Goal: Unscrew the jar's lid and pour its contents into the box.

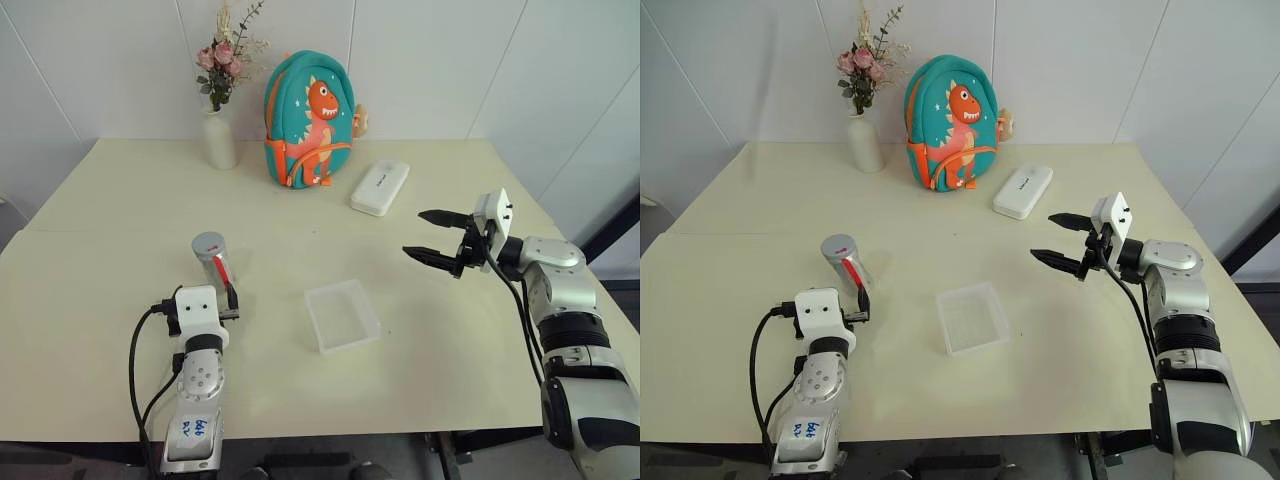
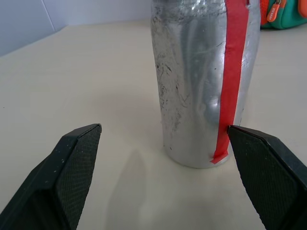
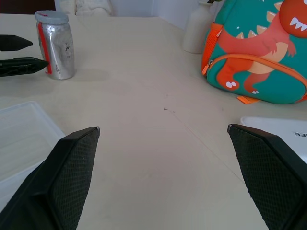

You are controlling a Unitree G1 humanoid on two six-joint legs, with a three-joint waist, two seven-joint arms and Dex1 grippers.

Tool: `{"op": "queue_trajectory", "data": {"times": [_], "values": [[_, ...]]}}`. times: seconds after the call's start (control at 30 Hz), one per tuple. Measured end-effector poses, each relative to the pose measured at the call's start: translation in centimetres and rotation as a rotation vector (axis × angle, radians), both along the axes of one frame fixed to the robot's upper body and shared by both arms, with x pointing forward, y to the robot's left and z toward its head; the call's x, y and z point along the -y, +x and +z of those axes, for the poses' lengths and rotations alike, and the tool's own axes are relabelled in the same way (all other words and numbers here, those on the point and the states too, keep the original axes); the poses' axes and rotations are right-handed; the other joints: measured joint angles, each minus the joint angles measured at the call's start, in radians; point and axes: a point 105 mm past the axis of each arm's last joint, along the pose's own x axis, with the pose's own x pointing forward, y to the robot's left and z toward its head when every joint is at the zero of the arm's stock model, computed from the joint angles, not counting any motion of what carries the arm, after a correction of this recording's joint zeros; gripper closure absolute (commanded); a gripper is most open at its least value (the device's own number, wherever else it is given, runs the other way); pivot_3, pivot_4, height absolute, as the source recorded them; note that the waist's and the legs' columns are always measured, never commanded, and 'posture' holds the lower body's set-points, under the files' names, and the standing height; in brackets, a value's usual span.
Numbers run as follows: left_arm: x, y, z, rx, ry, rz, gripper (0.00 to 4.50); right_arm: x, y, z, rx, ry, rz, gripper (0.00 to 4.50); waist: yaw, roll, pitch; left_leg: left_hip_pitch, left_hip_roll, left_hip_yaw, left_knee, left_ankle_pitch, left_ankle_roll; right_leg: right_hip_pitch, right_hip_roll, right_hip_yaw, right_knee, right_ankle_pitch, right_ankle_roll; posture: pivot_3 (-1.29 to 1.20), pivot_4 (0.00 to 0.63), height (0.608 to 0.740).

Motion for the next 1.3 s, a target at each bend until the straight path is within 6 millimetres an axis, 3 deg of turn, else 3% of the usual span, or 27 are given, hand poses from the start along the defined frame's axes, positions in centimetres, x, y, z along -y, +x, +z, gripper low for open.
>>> {"op": "queue_trajectory", "data": {"times": [0.53,1.3], "values": [[-0.6,1.4,-0.1,0.001,0.026,0.026,0.03,-0.2,0.1,-0.1,-0.001,0.008,-0.007,0.0,0.0,0.0,0.0,0.0,0.0,0.0,0.0,0.0,0.0,0.0,0.0,0.0,0.001,0.0,0.0,0.0,0.15,0.74],[-2.9,0.5,-0.3,-0.017,0.095,0.086,0.03,-0.1,0.4,-0.2,-0.001,0.006,-0.035,0.0,0.0,0.0,0.0,0.0,0.0,0.0,0.0,0.001,-0.001,-0.001,0.0,0.0,0.002,0.0,0.0,0.0,0.15,0.74]]}}
